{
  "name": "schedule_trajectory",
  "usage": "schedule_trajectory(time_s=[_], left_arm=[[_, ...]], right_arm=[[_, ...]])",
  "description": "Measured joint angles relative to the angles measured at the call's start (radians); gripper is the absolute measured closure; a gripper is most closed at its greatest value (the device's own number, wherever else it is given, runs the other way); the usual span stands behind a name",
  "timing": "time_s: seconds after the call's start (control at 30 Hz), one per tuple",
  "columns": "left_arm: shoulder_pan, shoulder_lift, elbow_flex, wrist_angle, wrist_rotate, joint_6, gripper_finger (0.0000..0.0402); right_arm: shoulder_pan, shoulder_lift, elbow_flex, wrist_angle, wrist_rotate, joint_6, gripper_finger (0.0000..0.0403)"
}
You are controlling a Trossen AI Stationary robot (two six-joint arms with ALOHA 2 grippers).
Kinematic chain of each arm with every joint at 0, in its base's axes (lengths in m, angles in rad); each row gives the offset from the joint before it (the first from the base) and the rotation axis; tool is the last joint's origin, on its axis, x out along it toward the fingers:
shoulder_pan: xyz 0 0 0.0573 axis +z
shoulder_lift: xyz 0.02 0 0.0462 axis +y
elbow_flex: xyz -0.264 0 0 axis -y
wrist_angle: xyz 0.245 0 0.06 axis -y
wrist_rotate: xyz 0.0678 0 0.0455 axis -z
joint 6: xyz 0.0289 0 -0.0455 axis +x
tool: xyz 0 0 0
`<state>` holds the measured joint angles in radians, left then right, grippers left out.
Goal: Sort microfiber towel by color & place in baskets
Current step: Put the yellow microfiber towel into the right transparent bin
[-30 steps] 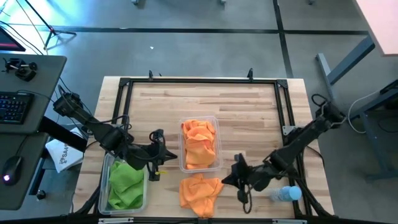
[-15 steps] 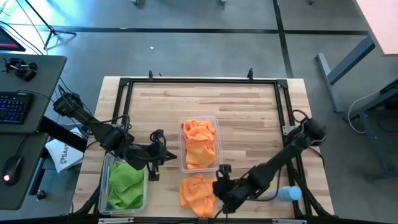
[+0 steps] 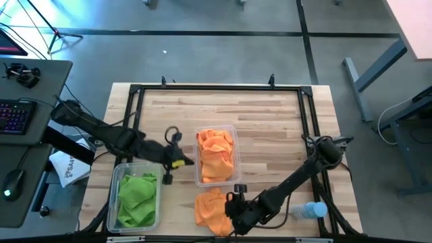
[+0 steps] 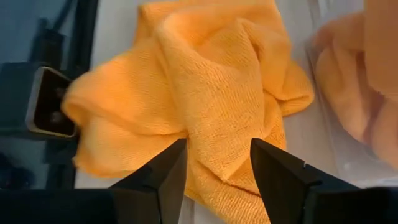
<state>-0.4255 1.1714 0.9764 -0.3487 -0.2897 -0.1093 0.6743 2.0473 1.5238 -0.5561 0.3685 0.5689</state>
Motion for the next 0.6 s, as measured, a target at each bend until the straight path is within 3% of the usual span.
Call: schedule_trajectory(time_s=[0.33, 0.6], left_arm=[[0.073, -0.296, -0.275, 0.173, 0.053, 0.002, 0.0401], [0.073, -0.468, -0.412, 0.176, 0.041, 0.019, 0.0401]], right_arm=[[-0.014, 0.064, 0.000, 0.083, 0.006, 0.033, 0.0219], [-0.027, 0.106, 0.001, 0.117, 0.009, 0.037, 0.0219]])
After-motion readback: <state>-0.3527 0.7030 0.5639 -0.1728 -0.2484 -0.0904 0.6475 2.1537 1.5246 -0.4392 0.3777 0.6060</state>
